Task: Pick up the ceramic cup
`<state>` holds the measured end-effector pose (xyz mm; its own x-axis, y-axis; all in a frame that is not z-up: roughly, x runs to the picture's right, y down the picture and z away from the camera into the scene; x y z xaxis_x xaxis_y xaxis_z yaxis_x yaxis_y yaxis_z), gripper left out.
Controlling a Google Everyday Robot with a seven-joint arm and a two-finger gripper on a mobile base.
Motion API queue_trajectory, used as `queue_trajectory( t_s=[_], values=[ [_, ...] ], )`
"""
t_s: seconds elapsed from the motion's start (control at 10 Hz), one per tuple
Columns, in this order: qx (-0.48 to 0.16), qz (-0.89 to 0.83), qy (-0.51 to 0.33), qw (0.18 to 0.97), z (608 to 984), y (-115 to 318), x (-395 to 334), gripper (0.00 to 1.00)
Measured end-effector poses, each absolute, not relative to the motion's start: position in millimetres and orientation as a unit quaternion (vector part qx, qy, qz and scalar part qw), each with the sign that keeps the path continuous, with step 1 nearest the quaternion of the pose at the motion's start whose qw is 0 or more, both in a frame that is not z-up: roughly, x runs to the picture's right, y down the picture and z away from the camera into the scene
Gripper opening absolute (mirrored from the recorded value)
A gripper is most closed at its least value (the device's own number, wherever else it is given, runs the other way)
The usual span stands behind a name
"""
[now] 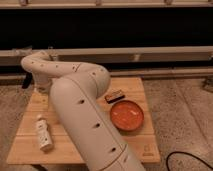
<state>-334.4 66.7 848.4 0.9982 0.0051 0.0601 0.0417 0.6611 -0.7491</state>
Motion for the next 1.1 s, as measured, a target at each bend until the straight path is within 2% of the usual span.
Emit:
queue_trajectory(
  t_s=[0.6, 1.1],
  values=[
    [-0.402, -0.008, -0.032, 0.915, 842.1, 63.9, -329.7, 0.15],
    [-0.399, -0.008, -0.034, 0.916, 842.8, 65.2, -326.3, 0.14]
  ],
)
